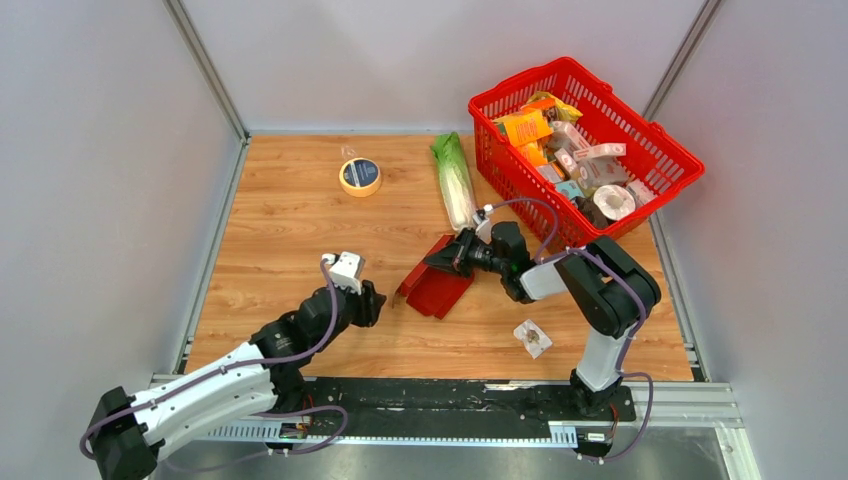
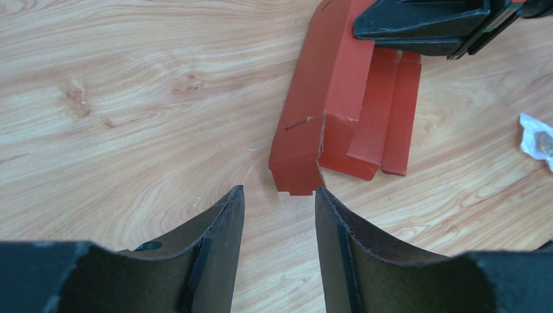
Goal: Fold the paper box
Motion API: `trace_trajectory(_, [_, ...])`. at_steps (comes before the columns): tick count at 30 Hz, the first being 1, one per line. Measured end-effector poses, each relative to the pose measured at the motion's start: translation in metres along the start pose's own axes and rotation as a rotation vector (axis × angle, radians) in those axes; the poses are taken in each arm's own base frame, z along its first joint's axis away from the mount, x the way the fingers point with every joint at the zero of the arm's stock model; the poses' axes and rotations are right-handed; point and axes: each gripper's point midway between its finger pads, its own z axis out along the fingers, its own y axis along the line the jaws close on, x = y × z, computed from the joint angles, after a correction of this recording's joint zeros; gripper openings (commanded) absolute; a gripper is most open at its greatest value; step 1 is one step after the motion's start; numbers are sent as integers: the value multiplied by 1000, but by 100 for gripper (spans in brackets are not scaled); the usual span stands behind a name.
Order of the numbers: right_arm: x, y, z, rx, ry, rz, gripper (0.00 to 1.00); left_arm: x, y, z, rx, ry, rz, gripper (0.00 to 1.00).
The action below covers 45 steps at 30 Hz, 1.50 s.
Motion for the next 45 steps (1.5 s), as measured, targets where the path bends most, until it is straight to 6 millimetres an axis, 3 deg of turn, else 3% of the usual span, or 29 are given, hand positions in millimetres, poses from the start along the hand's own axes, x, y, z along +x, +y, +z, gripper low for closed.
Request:
trace_trajectory(6, [1, -1, -2, -5, 22, -28, 0, 10, 0, 15, -8, 34, 78, 46])
trace_trajectory(13, [-2, 3, 1, -5, 40, -19, 0, 39, 9, 29, -60, 170, 157, 43])
trace_trajectory(20, [-6, 1, 7, -6, 45, 19, 0, 30, -8, 49, -45, 202, 159, 43])
trace_trajectory(28, [-6, 1, 7, -8, 42, 20, 0, 27, -23, 57, 14, 179, 126, 45])
trace_trajectory(36, [-7, -2, 9, -16, 27, 13, 0, 18, -27, 57, 24, 134, 98, 52])
trace_trajectory(45, [-8, -2, 11, -27, 19, 10, 0, 25, -24, 59, -14, 167, 81, 61])
